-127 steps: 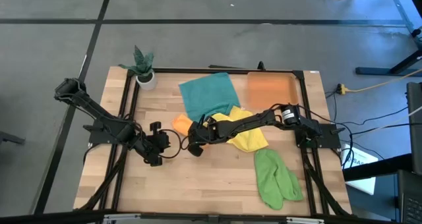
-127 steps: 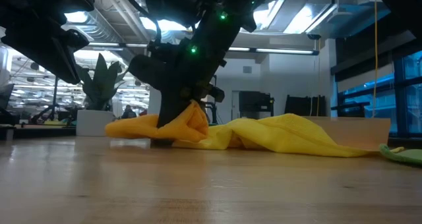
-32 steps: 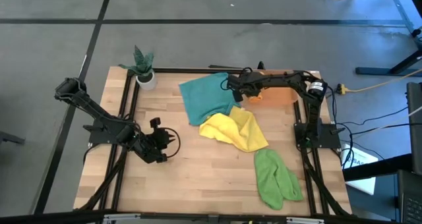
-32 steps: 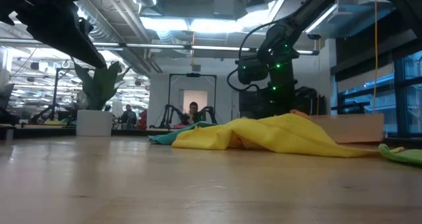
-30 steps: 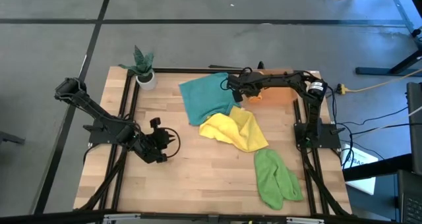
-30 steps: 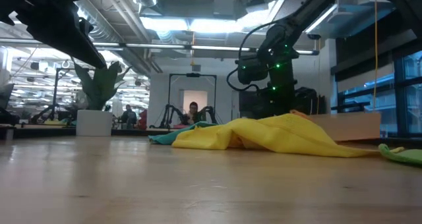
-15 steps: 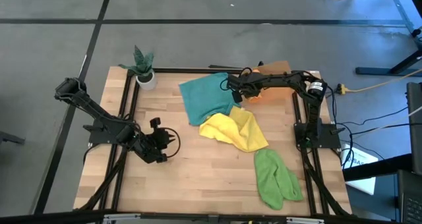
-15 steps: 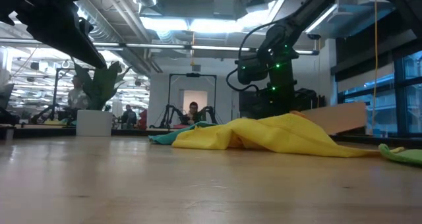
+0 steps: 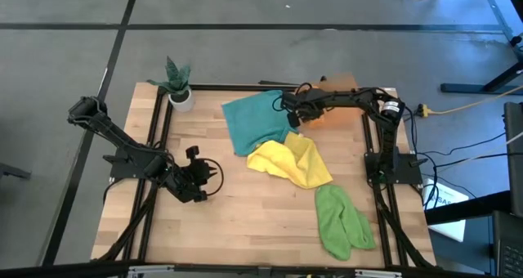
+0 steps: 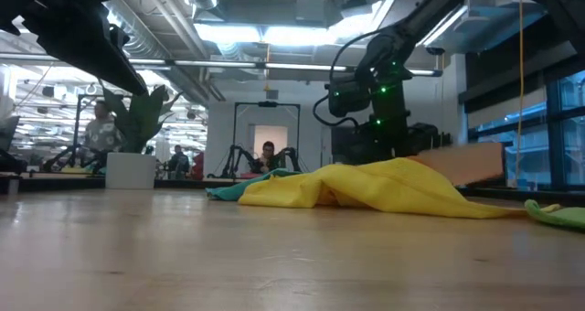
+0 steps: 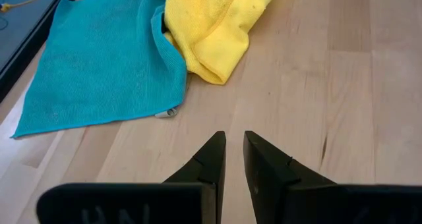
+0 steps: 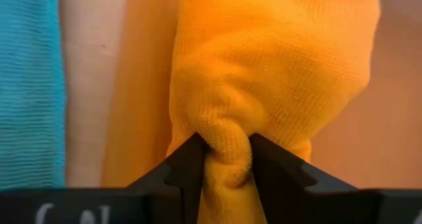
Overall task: Roll microfiber towels into tight, uniform cylinder then place into a basket
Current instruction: Put the orange microfiber towel into the bin
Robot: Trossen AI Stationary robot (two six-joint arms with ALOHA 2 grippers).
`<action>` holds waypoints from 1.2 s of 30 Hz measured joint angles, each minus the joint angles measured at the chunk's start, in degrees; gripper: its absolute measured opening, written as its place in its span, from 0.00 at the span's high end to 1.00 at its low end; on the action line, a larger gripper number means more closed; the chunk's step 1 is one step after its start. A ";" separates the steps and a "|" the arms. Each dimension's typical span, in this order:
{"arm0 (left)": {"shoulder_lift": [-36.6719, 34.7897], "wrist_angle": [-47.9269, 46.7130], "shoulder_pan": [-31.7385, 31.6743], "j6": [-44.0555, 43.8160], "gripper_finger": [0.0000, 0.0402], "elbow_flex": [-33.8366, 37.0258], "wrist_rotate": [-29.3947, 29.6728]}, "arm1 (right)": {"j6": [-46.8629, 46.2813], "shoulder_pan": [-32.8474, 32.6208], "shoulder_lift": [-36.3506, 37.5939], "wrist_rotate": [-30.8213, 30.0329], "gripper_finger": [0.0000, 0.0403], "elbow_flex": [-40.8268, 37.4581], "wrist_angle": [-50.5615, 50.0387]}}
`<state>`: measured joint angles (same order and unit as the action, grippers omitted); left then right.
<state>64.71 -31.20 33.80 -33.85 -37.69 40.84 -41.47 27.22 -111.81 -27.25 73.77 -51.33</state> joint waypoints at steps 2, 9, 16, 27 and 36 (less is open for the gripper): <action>0.00 0.00 0.00 0.00 0.88 0.00 0.00 | 0.02 0.00 0.00 0.05 0.69 0.52 -0.31; 0.00 0.00 0.00 0.00 0.88 0.00 0.02 | 0.02 0.00 0.00 0.09 0.69 2.34 -2.62; -0.02 0.02 -0.02 0.00 0.88 0.00 0.00 | -0.97 0.00 0.00 -2.47 0.69 5.47 -10.04; -0.02 0.02 0.00 0.00 0.88 0.00 0.00 | -7.64 1.79 0.07 -9.14 0.69 12.61 -26.67; -0.02 0.02 0.00 -0.02 0.88 0.00 0.00 | -10.76 6.99 0.13 -8.75 0.69 7.01 -29.24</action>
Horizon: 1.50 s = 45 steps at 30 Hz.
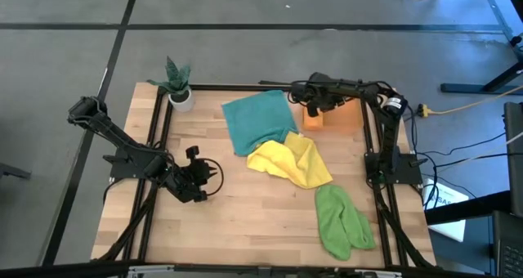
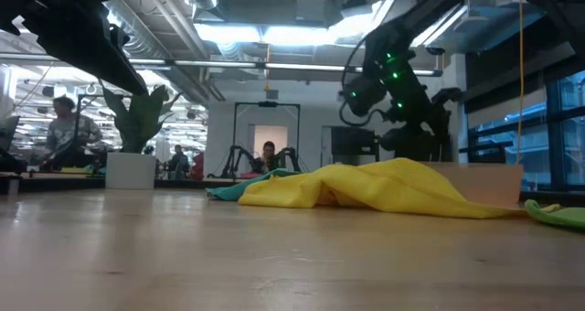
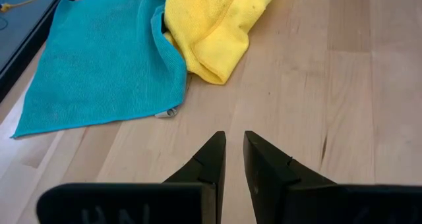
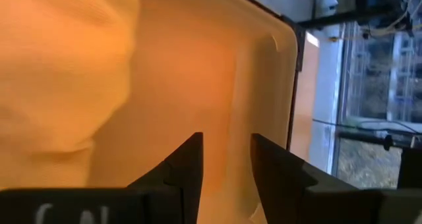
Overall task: Roll microfiber towels into tight, uniform cylinder then place into a basket
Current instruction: Put the orange microfiber towel into the bin
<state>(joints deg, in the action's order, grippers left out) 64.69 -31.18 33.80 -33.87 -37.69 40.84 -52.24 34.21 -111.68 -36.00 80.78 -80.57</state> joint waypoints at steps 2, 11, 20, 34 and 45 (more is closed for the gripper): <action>0.00 0.00 0.00 0.00 0.88 0.00 0.00 | 0.04 0.84 0.00 0.10 0.69 -1.32 0.83; 0.00 0.00 -0.02 0.00 0.88 0.00 0.00 | 4.76 2.74 0.00 0.69 0.69 -2.61 10.52; 0.00 0.00 -0.01 0.00 0.88 0.00 0.00 | 7.51 6.08 0.00 8.27 0.69 -2.61 16.61; 0.00 0.00 -0.01 0.00 0.88 0.00 -0.02 | 10.40 6.50 0.00 11.57 0.69 -2.61 17.99; 0.00 0.02 -0.02 0.00 0.88 0.00 -0.02 | 15.60 6.04 0.00 17.08 0.69 -2.61 23.44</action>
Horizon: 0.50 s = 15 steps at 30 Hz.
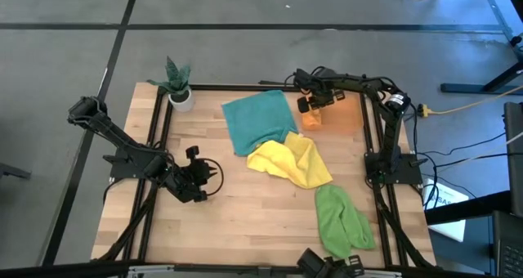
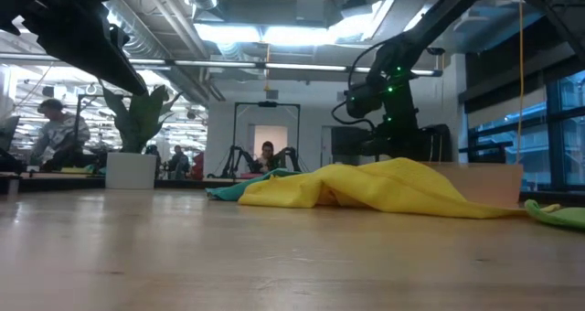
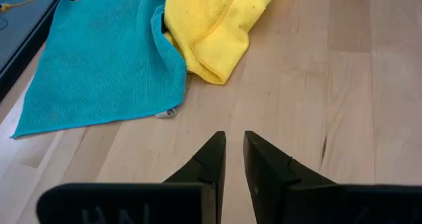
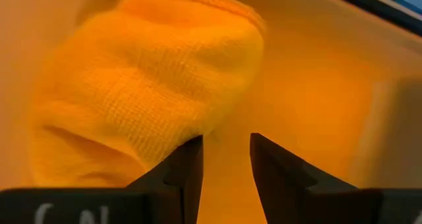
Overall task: Roll microfiber towels into tight, uniform cylinder then place into a basket
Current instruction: Put the orange microfiber towel into the bin
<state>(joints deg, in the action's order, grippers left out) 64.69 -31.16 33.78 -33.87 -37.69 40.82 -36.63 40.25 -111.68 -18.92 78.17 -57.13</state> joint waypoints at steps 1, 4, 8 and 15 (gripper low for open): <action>0.00 -0.02 0.02 -0.01 0.88 0.00 0.00 | 0.33 -0.09 0.00 0.09 0.69 0.00 0.62; 0.00 -0.02 0.02 -0.01 0.88 0.00 0.00 | 1.17 -0.30 0.00 0.79 0.69 0.00 2.41; 0.00 -0.02 0.02 0.00 0.88 0.00 0.00 | 2.10 -0.42 0.00 1.07 0.69 0.00 3.34; 0.00 -0.02 0.01 0.00 0.88 0.00 0.00 | 2.18 -0.44 1.05 -1.30 0.69 0.00 2.72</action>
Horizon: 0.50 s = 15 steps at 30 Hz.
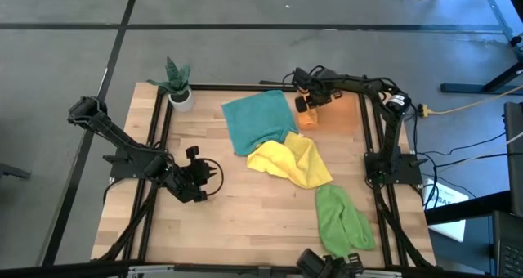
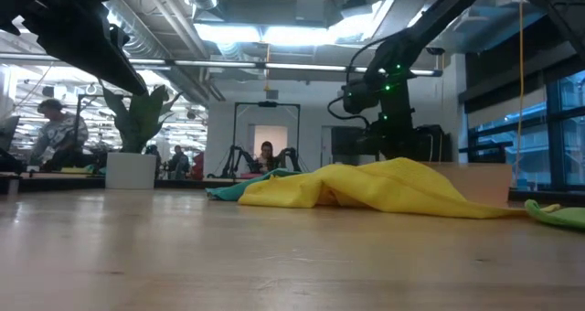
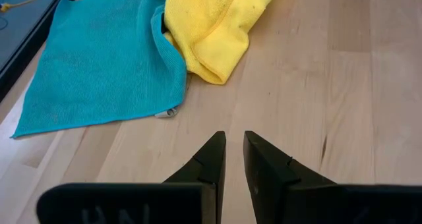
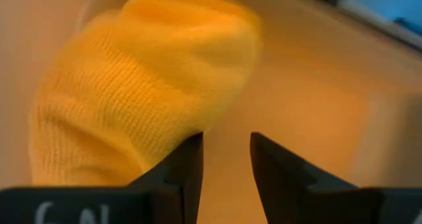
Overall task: Roll microfiber towels into tight, uniform cylinder then place into a basket
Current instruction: Put the orange microfiber towel into the bin, then roll the blue microfiber towel
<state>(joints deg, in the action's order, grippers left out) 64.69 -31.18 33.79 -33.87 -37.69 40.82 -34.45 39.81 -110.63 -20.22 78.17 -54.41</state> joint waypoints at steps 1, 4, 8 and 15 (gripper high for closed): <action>0.00 0.00 -0.01 0.00 0.88 0.00 0.00 | -0.56 0.00 0.66 -0.68 0.69 0.00 -0.15; 0.00 -0.02 -0.01 0.00 0.88 0.00 0.00 | -1.07 0.00 2.89 -0.94 0.69 0.00 -0.61; 0.00 -0.02 0.01 0.00 0.88 0.00 0.00 | -1.07 -0.36 7.76 -1.26 0.69 0.02 -0.98; 0.00 -0.02 -0.06 0.00 0.88 0.00 0.00 | -1.54 -4.68 17.25 -10.31 0.69 0.02 -1.38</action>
<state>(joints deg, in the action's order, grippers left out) 64.69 -31.20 33.73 -33.87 -37.69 40.82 -36.00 35.13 -93.38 -30.54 78.19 -55.79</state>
